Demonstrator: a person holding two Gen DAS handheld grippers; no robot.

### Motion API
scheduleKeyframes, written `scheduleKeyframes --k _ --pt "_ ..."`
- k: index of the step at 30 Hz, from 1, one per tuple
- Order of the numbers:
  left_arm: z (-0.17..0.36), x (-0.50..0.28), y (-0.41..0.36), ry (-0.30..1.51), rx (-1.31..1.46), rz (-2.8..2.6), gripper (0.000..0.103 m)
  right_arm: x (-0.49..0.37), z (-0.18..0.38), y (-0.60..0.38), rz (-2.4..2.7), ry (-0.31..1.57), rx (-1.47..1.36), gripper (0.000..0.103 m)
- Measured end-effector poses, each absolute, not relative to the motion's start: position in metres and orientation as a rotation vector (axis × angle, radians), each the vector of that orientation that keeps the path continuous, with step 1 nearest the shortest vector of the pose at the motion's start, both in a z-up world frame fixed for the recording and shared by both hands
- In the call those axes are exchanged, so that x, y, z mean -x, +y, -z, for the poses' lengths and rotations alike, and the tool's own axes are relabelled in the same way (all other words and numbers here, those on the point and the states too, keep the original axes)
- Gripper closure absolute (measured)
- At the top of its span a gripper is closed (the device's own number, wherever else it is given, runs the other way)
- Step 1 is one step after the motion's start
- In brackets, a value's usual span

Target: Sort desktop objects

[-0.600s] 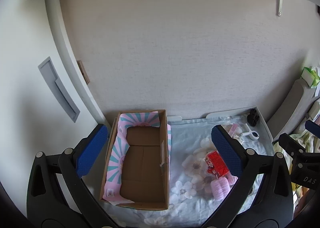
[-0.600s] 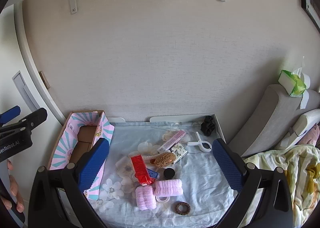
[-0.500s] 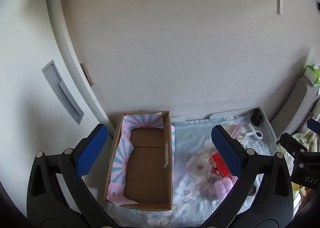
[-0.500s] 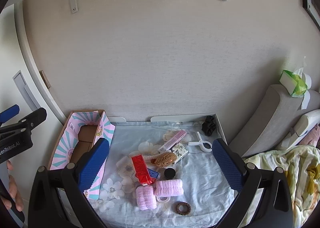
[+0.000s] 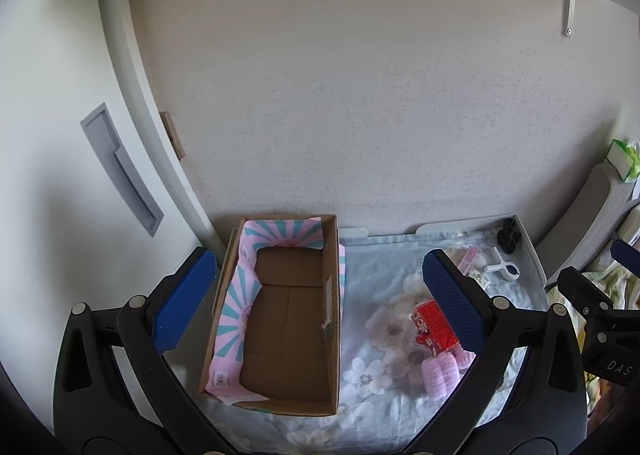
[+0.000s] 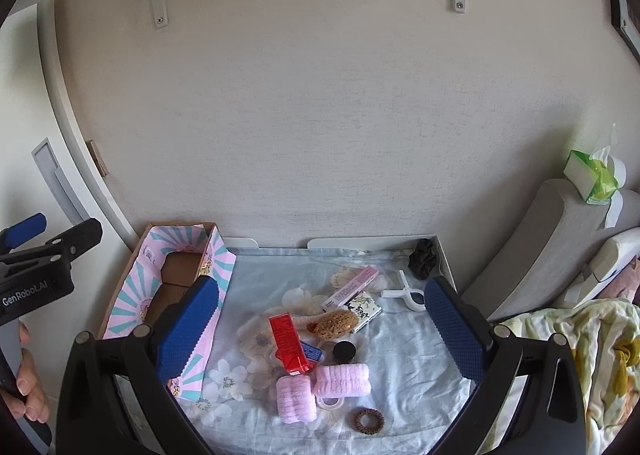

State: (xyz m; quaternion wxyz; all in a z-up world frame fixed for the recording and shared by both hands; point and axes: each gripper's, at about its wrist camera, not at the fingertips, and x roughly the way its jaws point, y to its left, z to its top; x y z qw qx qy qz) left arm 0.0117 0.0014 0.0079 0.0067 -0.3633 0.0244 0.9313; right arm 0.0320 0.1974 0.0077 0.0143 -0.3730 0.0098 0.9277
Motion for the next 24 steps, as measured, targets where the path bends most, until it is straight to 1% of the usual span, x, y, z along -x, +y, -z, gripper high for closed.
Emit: scheduleKeyframes --k 4,14,24 --pt "-0.0086 -0.0113 0.0031 0.078 1.136 -2.909 0.0 -0.0315 -0.0071 0.193 -2.882 -0.001 1.168 0.0" --pt "-0.0108 -0.0139 0.0078 0.112 1.118 -2.927 0.0 -0.0328 -0.0059 0.1912 -2.902 0.012 1.179 0.0" --pt "-0.0121 -0.0193 0.0065 0.081 1.112 -2.924 0.0 -0.0346 -0.0061 0.1899 -2.906 0.01 1.179 0.0"
